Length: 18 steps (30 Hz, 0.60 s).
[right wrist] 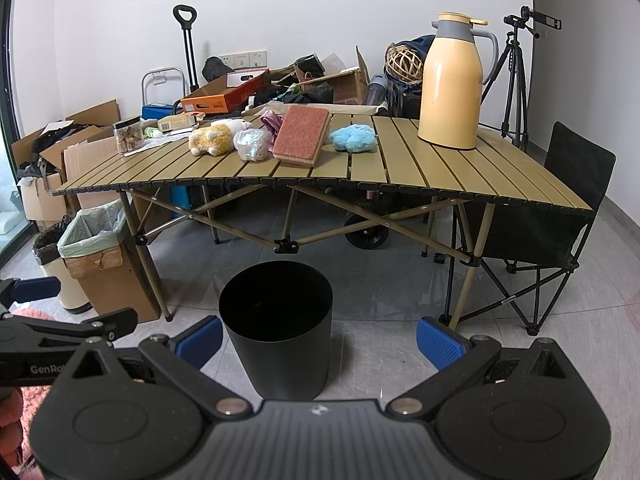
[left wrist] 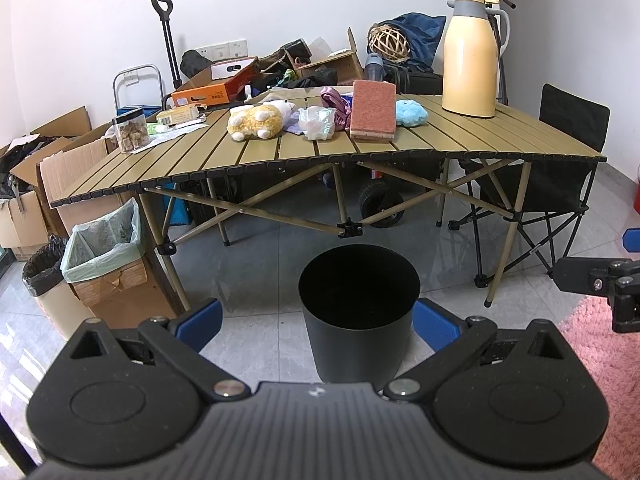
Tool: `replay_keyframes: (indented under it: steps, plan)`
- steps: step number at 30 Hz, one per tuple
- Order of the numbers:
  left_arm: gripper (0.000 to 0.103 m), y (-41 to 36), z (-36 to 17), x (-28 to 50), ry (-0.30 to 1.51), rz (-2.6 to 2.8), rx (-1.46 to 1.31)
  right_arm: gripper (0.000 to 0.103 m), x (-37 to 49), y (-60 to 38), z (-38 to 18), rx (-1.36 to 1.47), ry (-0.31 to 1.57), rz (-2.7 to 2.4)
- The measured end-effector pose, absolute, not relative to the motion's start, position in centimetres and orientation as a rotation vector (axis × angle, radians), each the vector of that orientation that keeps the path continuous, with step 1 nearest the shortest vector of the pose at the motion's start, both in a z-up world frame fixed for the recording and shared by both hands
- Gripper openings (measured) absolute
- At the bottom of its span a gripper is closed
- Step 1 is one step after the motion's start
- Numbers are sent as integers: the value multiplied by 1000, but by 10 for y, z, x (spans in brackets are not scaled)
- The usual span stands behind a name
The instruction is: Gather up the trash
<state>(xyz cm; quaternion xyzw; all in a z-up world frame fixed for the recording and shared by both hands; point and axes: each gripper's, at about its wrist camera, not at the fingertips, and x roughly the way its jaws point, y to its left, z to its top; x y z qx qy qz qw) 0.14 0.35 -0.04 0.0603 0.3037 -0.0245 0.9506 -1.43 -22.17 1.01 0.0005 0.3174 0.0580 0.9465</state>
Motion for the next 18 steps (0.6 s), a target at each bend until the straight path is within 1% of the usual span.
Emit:
replay_keyframes:
  steps: [18]
  plan:
    - [103, 4, 0, 1, 617, -51, 121, 103, -15, -220, 11, 1, 646, 119]
